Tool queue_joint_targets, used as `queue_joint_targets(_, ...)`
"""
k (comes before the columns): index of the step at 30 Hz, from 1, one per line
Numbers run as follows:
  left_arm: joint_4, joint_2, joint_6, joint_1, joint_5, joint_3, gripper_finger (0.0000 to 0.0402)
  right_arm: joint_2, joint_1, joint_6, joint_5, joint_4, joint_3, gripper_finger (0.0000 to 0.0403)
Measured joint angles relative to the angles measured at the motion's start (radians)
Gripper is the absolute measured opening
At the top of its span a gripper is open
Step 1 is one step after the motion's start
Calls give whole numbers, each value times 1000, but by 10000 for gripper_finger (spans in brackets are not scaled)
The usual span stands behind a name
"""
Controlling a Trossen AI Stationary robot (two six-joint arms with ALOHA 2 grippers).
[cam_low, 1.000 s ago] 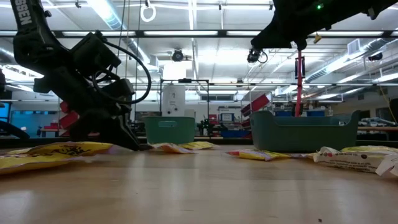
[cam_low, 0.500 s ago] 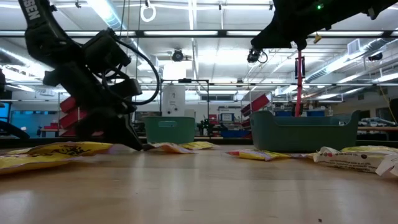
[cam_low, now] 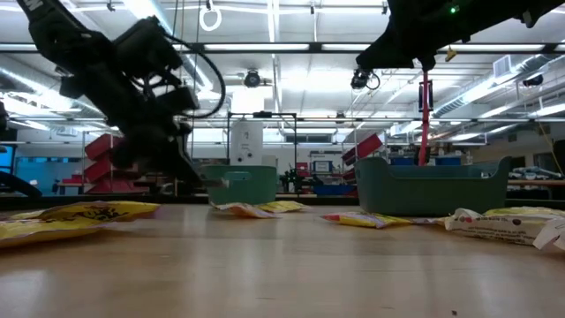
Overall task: Sort candy
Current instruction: Put the violet candy into the green bin
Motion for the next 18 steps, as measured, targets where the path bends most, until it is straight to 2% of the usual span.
queue_joint_targets(6, -5, -139, 17, 0, -1, 0, 10, 0, 0, 0, 0, 0, 0, 95)
queue_joint_targets(10, 56, -221, 47, 0, -47, 1, 9, 0, 0, -3, 0, 0, 0, 94)
queue_joint_targets(14, 128, -273, 104, 10, -74, 4, 9, 0, 0, -7, 0, 2, 0, 95)
queue_joint_targets(18, 112, -276, 170, 33, -74, 64, 9, 0, 0, -11, 0, 6, 0, 94)
